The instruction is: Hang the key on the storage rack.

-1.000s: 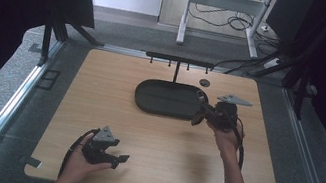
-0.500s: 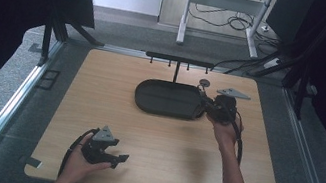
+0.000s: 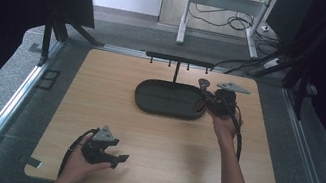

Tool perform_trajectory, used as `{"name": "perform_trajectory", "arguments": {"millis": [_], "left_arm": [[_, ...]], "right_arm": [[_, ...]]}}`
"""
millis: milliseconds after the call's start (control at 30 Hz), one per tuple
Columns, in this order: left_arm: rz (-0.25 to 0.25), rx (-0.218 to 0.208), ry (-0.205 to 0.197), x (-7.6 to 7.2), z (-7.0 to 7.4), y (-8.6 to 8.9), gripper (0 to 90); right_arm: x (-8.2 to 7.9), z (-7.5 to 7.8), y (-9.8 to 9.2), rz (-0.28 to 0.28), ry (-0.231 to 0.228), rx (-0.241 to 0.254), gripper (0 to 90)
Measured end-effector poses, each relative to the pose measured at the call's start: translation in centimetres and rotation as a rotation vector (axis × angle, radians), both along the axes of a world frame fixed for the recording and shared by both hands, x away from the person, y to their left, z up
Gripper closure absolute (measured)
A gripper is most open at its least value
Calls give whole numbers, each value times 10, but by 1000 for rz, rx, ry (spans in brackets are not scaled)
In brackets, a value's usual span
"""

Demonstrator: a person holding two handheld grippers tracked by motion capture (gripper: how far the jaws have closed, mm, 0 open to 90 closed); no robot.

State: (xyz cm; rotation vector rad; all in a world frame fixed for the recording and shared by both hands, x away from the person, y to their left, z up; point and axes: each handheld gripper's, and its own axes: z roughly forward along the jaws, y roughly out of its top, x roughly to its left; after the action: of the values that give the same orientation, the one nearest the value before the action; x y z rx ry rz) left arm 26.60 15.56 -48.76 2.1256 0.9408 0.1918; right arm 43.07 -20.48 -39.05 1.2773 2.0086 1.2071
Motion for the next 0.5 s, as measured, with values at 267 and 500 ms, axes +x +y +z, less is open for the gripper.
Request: {"name": "perform_trajectory", "arguments": {"millis": [267,500], "left_arm": [[-6,1,0,0,0,-1,295],[-19,8,1,-1,0,-4,295]], "right_arm": [[6,0,4,-5,-18,10,811],[6,2,7,-24,-69,13,810]]}}
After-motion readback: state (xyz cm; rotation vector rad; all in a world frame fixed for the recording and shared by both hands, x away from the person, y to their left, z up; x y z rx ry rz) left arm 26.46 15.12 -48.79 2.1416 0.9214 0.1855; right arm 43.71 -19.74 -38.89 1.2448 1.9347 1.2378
